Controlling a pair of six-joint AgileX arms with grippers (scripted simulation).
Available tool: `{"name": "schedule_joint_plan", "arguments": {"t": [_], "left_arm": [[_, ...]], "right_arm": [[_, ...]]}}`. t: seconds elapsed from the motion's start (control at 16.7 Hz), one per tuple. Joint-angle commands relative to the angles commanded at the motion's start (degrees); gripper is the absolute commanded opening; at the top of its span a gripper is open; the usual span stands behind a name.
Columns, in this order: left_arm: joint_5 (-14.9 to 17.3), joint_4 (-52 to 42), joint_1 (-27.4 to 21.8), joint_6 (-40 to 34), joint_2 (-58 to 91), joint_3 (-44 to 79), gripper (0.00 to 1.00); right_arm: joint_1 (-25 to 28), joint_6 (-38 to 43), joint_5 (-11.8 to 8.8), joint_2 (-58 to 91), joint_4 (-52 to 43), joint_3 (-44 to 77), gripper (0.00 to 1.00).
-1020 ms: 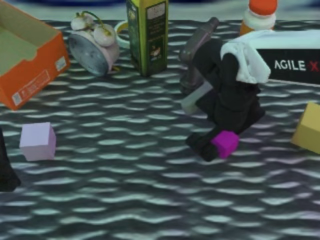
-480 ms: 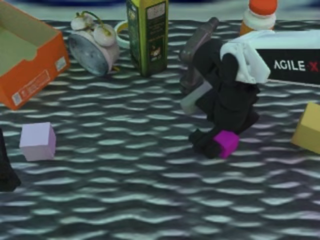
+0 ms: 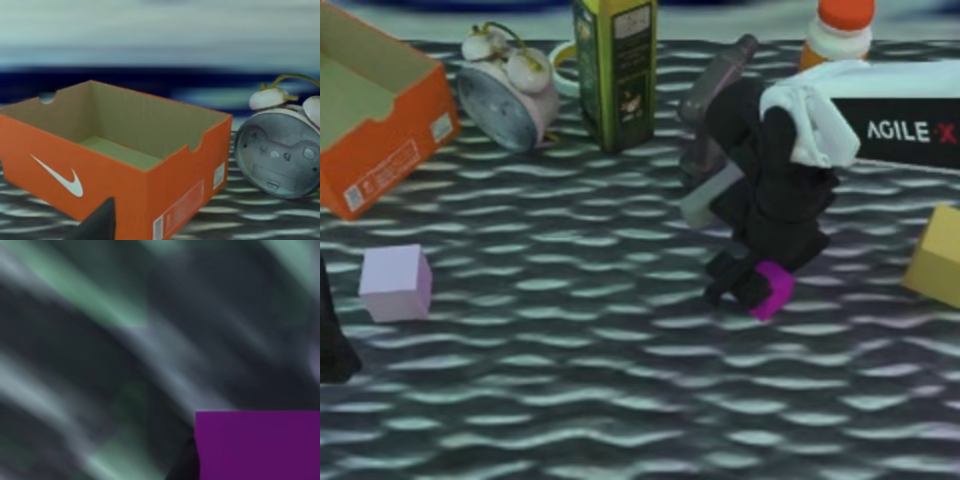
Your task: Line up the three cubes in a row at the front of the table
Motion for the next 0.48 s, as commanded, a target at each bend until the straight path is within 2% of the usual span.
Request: {"name": "schedule_joint_plan", "arguments": {"t": [0.48], "left_arm": [[0.00,0.00,0.00,0.00,0.00,0.00,1.00]], "right_arm": [[-0.02,0.34,-0.43,-2.70,-3.16,2.50,0.00]]}}
